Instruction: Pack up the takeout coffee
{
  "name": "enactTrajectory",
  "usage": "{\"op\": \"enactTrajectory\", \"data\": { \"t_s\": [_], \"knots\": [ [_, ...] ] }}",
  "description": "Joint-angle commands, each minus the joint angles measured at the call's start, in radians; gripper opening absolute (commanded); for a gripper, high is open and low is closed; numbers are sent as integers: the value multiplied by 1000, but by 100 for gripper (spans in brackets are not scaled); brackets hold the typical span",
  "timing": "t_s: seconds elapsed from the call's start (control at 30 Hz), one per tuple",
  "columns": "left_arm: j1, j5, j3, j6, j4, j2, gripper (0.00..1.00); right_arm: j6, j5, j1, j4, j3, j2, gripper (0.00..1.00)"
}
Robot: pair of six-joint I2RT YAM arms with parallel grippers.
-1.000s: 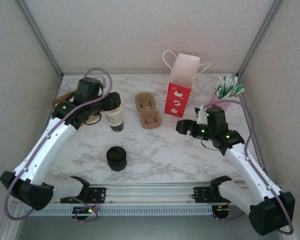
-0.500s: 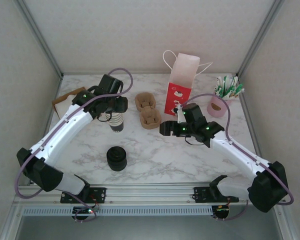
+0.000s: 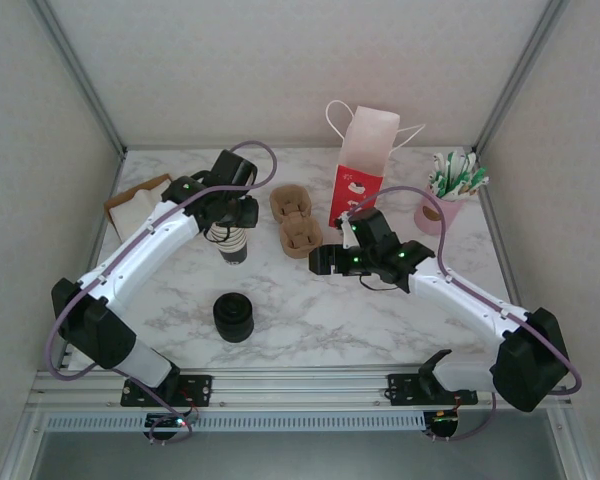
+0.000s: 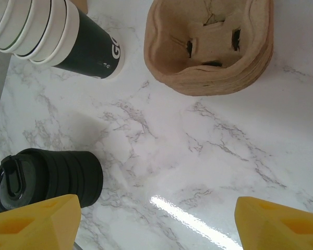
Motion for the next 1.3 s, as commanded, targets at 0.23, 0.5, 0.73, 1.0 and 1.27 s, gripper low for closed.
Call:
{"op": "enactTrajectory", "data": {
  "t_s": [0.23,0.5,0.73,1.0,1.27],
  "knots": [
    [-6,-57,18,13,-25,29,29,20,23,36,19,66,48,78],
    [-5,-64,24,13,-31,43,20,61,-11,59,59,102,100,78],
    [-6,-80,39,13,-37,45,9,192,-139,59,228,108,173,77],
    [-5,-89,63,18,-47,54,3,276,-196,87,338,154,264,74],
    [-6,-85,87,22,-55,70,1,369,-254,90,481,181,329,73]
  ]
}}
